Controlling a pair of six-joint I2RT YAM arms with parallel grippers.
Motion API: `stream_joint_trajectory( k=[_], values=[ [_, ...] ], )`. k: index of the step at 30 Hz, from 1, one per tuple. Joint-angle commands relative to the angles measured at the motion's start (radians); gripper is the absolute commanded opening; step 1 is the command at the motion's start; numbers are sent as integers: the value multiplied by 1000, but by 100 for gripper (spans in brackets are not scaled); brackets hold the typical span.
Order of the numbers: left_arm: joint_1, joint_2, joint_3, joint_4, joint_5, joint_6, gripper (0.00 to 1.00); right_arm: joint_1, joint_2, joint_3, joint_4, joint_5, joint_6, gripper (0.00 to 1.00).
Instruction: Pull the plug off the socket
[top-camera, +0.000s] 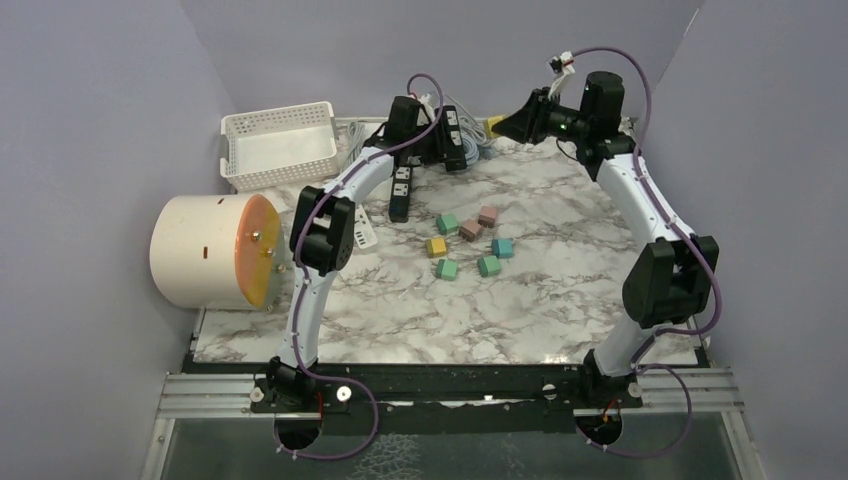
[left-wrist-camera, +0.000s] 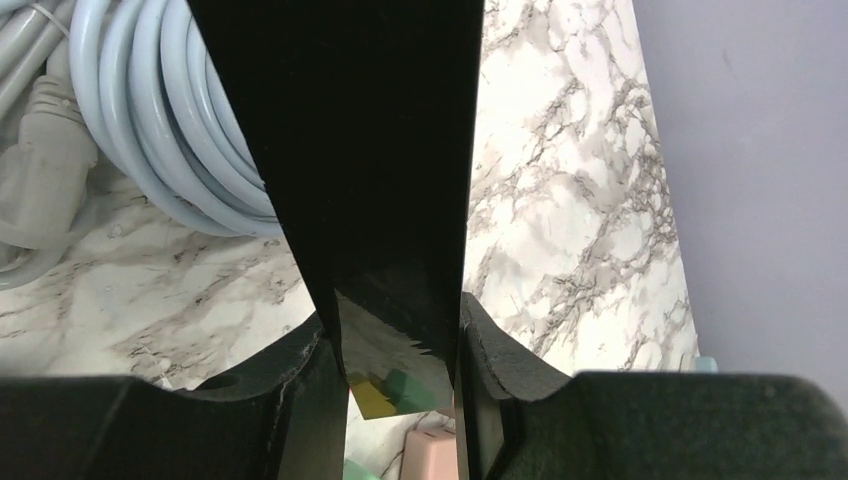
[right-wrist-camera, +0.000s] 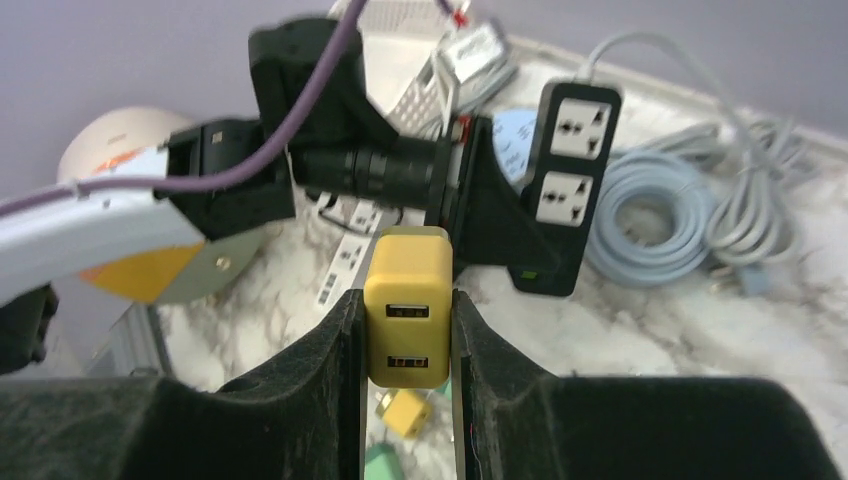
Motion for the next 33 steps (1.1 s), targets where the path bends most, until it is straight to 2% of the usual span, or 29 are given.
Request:
stream_joint_trajectory(
  k=[1, 3, 7, 11, 14, 17, 18, 21, 26, 33],
  values=[
    [41, -12, -5, 53, 53, 50, 0, -5, -23, -69, -232, -174, -111, 1],
    [61, -23, -36, 51, 55, 71, 1, 32, -41, -114, -321, -151, -192, 1],
    [96, -35, -50, 18, 50, 106, 27, 223, -21, -160, -494, -5, -341, 1],
    [115, -66, -75, -8, 33, 137, 46, 338, 54, -191, -561, -37, -406, 1],
    [132, -93, -104, -24, 18, 156, 66, 399, 91, -192, -549, -50, -413, 1],
    [155, -124, -135, -35, 15, 165, 94, 456, 164, -133, -583, -45, -432, 1],
    [163, -136, -145, -38, 16, 168, 99, 473, 199, -102, -606, -38, -446, 1],
    [189, -183, -185, -46, 13, 179, 99, 515, 313, -8, -669, -46, -482, 4],
    [244, -284, -265, -54, 8, 194, 99, 553, 492, 142, -731, -60, -518, 15],
    [296, -438, -439, -20, -13, 197, 99, 553, 615, 326, -776, 19, -526, 39]
  ],
)
